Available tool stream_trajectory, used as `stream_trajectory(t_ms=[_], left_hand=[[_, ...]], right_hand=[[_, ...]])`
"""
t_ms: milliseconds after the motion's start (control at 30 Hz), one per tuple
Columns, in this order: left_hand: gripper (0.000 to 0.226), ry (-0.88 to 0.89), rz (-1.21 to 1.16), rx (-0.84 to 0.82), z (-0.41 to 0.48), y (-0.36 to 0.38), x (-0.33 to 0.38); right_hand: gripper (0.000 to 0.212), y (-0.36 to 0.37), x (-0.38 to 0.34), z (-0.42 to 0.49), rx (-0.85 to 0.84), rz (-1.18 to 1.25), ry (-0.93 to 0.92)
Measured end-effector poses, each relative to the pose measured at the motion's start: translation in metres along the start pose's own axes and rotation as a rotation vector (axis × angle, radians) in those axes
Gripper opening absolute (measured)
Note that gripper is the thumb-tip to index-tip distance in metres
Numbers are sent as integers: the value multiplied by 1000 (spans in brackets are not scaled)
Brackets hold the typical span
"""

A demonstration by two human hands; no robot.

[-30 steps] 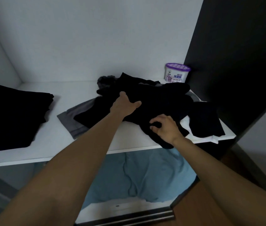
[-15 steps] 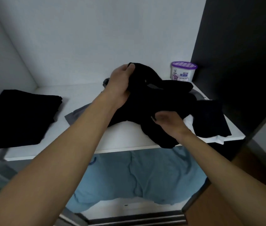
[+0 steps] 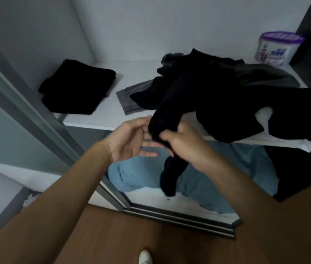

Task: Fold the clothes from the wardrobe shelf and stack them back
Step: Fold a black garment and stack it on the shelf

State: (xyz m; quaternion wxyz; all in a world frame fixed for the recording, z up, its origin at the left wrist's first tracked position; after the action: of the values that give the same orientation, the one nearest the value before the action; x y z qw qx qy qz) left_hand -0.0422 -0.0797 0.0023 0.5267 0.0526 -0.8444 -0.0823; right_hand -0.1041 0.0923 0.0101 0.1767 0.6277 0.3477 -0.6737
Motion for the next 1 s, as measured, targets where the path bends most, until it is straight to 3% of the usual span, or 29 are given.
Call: stream_trajectory(t_ms=[67, 100, 200, 300, 400, 467, 533, 667, 733, 833, 1000], left_hand=[[65, -32, -120, -50, 10, 15, 2], [59, -37, -110, 1, 17, 26, -2], [18, 80, -52, 228, 39, 60, -22], [32, 269, -53, 229, 35, 78, -39], [41, 363, 43, 103, 1, 77, -53], [38, 358, 160, -1, -31, 69, -69], [31, 316, 229, -77, -66, 57, -88], [14, 194, 320, -126, -125, 24, -121], [20, 128, 434, -153, -145, 4, -141], [27, 13, 416, -222, -172, -17, -177], [90, 57, -288, -290, -195, -23, -215]], right_hand=[[11, 28, 25, -36, -335, -345, 45], [20, 36, 39, -51, -437, -467, 82], [26, 36, 77, -85, -506, -561, 176], [13, 11, 94, -106, -414, -251, 343], [53, -17, 94, -112, -186, 193, 397], [55, -18, 85, -108, -165, 369, 356], [36, -1, 69, -102, -188, 619, 256], [36, 59, 39, -101, 24, 1112, 170], [26, 89, 32, -107, 146, 1150, 159], [25, 127, 28, -126, 221, 962, 195], [30, 163, 34, -180, 281, 733, 380]])
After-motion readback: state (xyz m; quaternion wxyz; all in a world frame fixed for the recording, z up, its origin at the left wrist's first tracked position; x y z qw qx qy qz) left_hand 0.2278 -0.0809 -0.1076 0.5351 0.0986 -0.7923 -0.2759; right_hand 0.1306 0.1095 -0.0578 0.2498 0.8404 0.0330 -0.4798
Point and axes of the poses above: each hand's wrist, its own z-axis towards the middle knuckle, its own y-axis out of the palm, x = y × z, the point moved 1 cm from there along z, towards the middle knuckle, and after that the axes turned 1 degree about -x, right-handed, at the moved point
